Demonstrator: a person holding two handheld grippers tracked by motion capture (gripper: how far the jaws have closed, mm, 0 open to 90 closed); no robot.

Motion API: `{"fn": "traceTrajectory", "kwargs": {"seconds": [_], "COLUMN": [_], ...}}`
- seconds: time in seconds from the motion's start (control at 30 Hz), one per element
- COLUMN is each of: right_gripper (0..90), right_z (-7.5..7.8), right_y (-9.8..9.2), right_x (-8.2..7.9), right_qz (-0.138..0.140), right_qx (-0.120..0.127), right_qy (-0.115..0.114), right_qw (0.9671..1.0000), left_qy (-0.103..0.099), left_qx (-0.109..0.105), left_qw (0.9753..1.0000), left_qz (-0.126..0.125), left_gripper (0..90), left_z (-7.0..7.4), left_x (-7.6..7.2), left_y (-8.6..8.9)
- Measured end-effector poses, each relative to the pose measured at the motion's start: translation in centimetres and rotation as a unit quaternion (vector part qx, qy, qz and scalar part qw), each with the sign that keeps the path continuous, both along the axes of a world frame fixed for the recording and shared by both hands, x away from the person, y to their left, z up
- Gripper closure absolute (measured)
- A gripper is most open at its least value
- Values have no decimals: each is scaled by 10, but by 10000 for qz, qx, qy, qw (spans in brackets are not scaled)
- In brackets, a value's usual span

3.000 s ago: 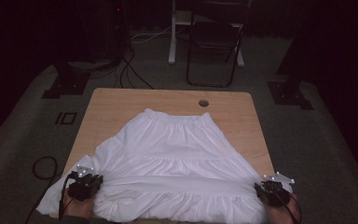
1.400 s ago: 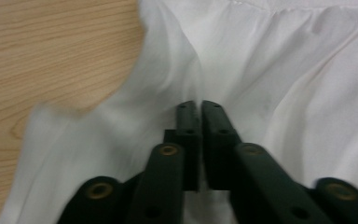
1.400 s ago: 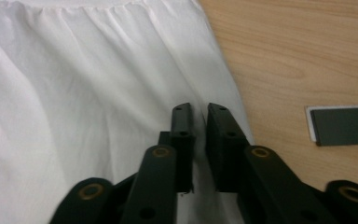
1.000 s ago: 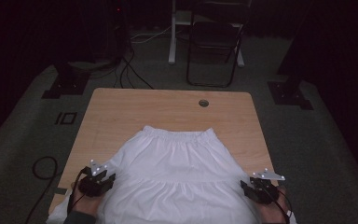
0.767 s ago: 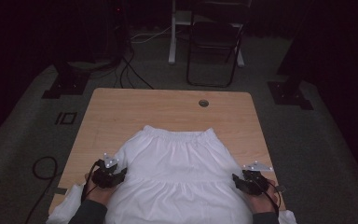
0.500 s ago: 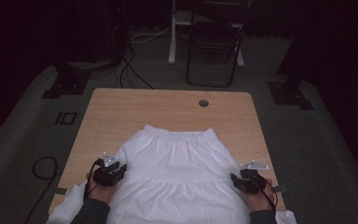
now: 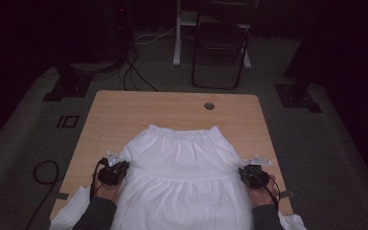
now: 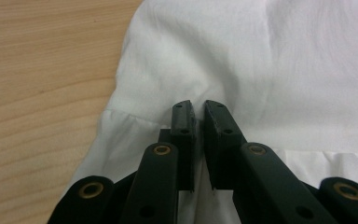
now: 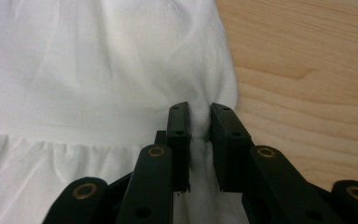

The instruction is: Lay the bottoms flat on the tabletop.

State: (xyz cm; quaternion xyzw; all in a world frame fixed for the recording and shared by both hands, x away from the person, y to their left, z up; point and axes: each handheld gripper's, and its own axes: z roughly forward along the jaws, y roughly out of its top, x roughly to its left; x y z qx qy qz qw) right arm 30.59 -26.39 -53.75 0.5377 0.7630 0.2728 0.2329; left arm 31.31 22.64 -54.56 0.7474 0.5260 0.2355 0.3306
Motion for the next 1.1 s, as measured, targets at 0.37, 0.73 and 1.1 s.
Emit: {"fn": "traceTrajectory", "kwargs": {"seconds": [0.37, 0.73, 1.1], "right_gripper": [786, 789, 790], "right_z": [1, 1, 1], "right_y": [-1, -1, 2], "right_x": [23, 58, 82], "right_qz": [-129, -258, -243], "right_qx": [-1, 40, 37], "right_qy": [11, 18, -7], "right_qw": [9999, 9997, 9997], "left_qy": [-31, -86, -86], "left_qx": [-15, 23, 39], "left_qw": [9999, 9996, 9992], "left_qz": [133, 277, 390], "left_gripper": [828, 828, 826], "left_z": [0, 0, 0], "left_x": [27, 58, 83], "left_y": [1, 0, 3]}}
